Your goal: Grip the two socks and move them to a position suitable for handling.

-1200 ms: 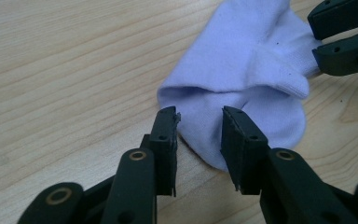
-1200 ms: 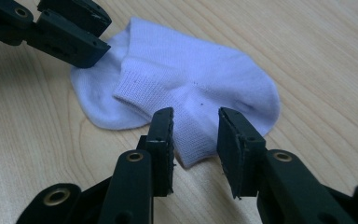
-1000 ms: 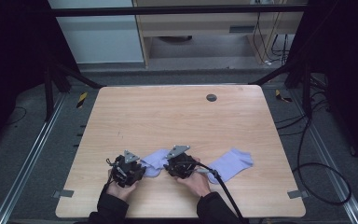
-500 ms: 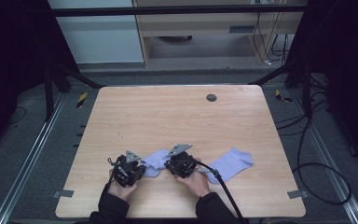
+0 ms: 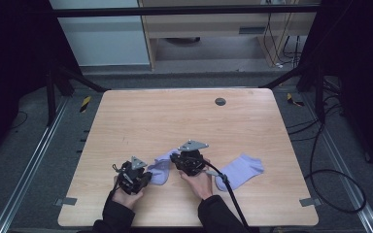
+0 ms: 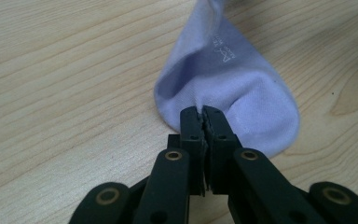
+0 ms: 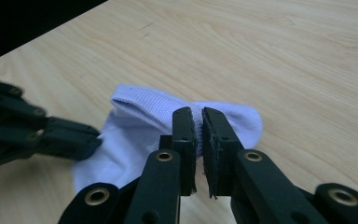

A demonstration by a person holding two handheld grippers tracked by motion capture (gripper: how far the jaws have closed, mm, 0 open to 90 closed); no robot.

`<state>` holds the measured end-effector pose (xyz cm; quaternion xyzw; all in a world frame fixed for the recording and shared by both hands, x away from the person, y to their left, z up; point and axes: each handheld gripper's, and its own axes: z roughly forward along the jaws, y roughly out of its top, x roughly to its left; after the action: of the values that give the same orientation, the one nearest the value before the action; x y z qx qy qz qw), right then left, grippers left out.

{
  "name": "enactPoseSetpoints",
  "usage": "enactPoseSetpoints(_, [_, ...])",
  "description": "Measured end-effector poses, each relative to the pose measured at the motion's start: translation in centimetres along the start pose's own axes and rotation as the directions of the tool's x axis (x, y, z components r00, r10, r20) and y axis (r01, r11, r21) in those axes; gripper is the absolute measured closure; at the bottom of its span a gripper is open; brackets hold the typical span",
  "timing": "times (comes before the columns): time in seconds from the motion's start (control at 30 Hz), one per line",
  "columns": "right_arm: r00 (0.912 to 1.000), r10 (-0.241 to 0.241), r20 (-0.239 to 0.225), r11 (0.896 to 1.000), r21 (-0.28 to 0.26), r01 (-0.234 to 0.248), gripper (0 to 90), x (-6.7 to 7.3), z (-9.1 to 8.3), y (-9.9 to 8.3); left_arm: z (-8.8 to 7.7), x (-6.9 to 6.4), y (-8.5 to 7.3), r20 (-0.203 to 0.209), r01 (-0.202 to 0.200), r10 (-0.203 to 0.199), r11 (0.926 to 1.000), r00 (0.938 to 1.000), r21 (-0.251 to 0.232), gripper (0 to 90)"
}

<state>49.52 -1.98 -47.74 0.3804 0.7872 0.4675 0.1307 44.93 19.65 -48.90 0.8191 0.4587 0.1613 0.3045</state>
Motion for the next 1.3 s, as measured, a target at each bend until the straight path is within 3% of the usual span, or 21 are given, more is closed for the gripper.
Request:
enactPoseSetpoints(0.2, [0.9986, 0.002, 0.052, 1.000, -0.022, -0.001, 83.7, -0.7, 0.8, 0.9, 0.0, 0.0, 0.0, 0.002, -0.001, 0.001, 1.0000, 1.0000, 0.000, 87.3])
enactPoseSetpoints(0.73, [0.9969, -0.007, 0.078, 1.000, -0.017, 0.008, 82.7, -1.4, 4.1, 3.2, 0.0, 0.0, 0.0, 0.005, -0.001, 0.001, 1.0000, 1.0000, 0.000, 87.0])
enactPoseSetpoints(0.8, [0.9962, -0.019, 0.085, 1.000, 0.004, 0.019, 81.8, -1.6, 4.7, 3.3, 0.0, 0.0, 0.0, 0.004, 0.000, 0.000, 1.0000, 1.0000, -0.001, 86.8])
enactPoseSetpoints(0.93, [0.9945, -0.039, 0.097, 0.999, -0.014, 0.041, 79.7, -1.5, 4.9, 3.6, 0.0, 0.1, 0.0, 0.003, 0.000, 0.000, 1.0000, 1.0000, -0.002, 86.3])
enactPoseSetpoints(0.97, [0.9926, -0.054, 0.108, 0.997, -0.044, 0.059, 77.9, -1.5, 4.9, 3.9, 0.0, 0.1, 0.0, 0.001, 0.001, -0.001, 1.0000, 1.0000, -0.005, 85.1])
enactPoseSetpoints(1.07, [0.9919, -0.058, 0.113, 0.997, -0.051, 0.064, 75.7, -1.7, 4.7, 4.2, 0.0, 0.1, 0.0, -0.003, 0.003, -0.003, 1.0000, 1.0000, -0.005, 82.1])
enactPoseSetpoints(1.3, [0.9930, -0.052, 0.106, 0.998, -0.015, 0.054, 69.6, -2.9, 4.2, 4.1, -0.9, 0.2, -0.1, -0.015, 0.031, -0.032, 0.9985, 0.9994, -0.044, 70.5])
